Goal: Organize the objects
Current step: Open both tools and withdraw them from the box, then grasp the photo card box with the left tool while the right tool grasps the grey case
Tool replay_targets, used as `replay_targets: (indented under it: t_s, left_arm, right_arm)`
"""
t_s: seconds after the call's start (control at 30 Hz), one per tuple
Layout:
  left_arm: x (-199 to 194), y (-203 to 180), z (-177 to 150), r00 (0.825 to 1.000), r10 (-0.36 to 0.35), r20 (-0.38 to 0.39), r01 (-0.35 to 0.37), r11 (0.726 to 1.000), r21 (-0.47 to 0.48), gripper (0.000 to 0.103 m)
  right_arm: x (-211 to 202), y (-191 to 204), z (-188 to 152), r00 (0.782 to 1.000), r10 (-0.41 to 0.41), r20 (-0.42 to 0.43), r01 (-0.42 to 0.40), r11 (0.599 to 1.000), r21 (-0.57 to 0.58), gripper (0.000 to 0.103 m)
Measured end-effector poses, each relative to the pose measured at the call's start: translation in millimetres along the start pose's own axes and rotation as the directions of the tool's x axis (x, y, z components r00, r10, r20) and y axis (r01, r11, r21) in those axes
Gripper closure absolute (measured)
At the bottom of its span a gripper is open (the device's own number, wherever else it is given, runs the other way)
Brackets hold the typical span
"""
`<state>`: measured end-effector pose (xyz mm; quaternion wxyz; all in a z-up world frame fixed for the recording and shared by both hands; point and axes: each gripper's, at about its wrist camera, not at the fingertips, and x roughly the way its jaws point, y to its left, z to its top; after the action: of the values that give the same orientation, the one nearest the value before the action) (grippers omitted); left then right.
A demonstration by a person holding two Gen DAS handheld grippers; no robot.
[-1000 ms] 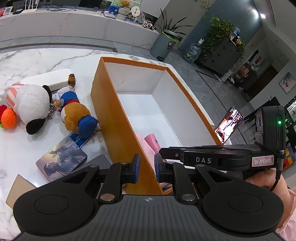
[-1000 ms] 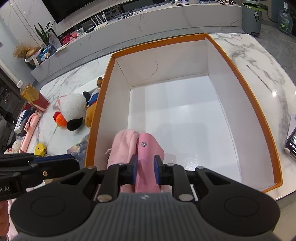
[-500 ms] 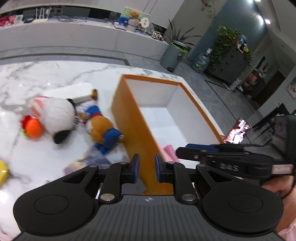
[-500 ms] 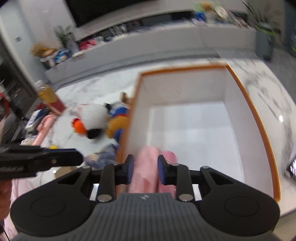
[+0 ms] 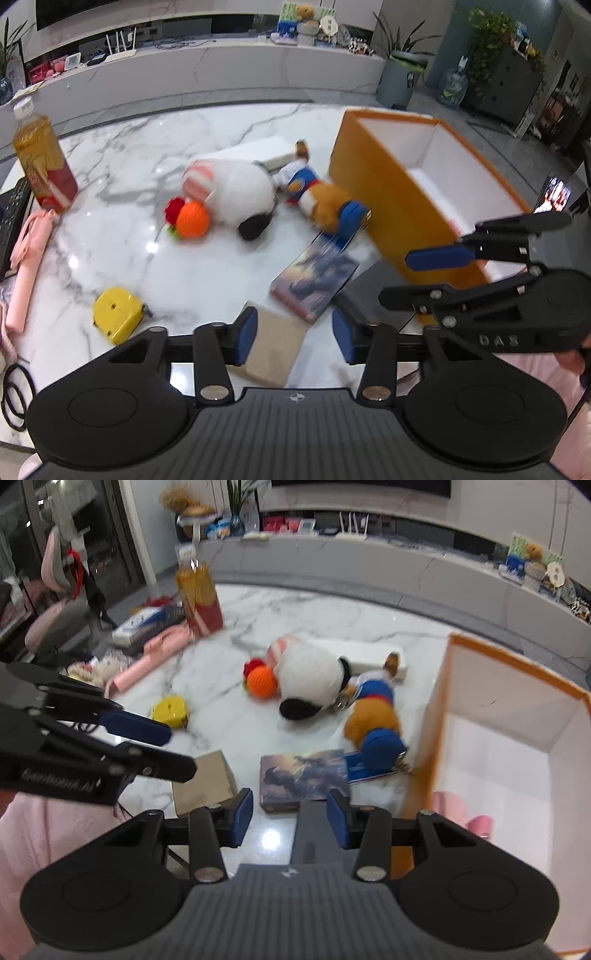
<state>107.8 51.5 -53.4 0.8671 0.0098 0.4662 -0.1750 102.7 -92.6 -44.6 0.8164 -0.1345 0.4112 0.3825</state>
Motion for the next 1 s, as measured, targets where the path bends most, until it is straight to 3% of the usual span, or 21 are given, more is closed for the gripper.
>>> replay_targets:
  t_s: [0.1, 0.23, 0.37, 0.47, 0.53, 0.63, 0.73, 1.0]
  left_arm:
    - [12.2, 5.0, -3.9, 1.000, -0.012, -0.009, 0.013, 0.999, 0.031, 0.043]
    - [27.8, -0.8, -0.9, 0.999, -0.028, -0.015, 0.030, 0.988, 0.152, 0.040]
    - [41.1, -11.0, 7.0, 1.000, -0.026, -0.015, 0.029, 0.961, 0.274, 0.037]
    - [49.3, -11.8, 11.1, 0.999, -0.029, -0.026, 0.036, 0.952, 0.304, 0.035]
    - [53.6, -10.5, 12.0, 0.998, -0.046, -0.040, 0.056, 0.948, 0.314, 0.035]
    - [56.8, -8.6, 9.8, 0.998, -0.042, -0.052, 0.057, 0.944, 0.324, 0.035]
    - [57.1, -5.6, 7.6, 0.996, -0.066, -0.064, 0.083, 0.944, 0.318, 0.035]
    - [66.0, -7.0, 12.2, 0.987, -0.116, -0.110, 0.148, 0.923, 0.355, 0.034]
  right_arm:
    - [22.1, 3.9, 3.8, 0.998, -0.029, -0.056, 0.028, 0.999, -0.020, 0.056]
    - [43.2, 4.2, 3.8, 0.990, -0.068, -0.122, 0.062, 0.996, -0.057, 0.056]
    - [58.4, 5.5, 3.1, 0.975, -0.106, -0.196, 0.087, 0.990, -0.107, 0.043]
    - [65.7, 17.5, -1.8, 0.963, -0.155, -0.220, 0.112, 0.974, -0.198, 0.032]
    - [70.8, 26.3, -6.3, 0.953, -0.201, -0.227, 0.135, 0.952, -0.275, 0.029]
    - [73.9, 38.0, -15.2, 0.937, -0.269, -0.224, 0.161, 0.898, -0.409, 0.028]
    - [72.2, 46.0, -24.1, 0.930, -0.296, -0.218, 0.130, 0.820, -0.558, 0.026]
    - [78.9, 41.2, -25.1, 0.902, -0.302, -0.309, -0.074, 0.597, -0.799, 0.021]
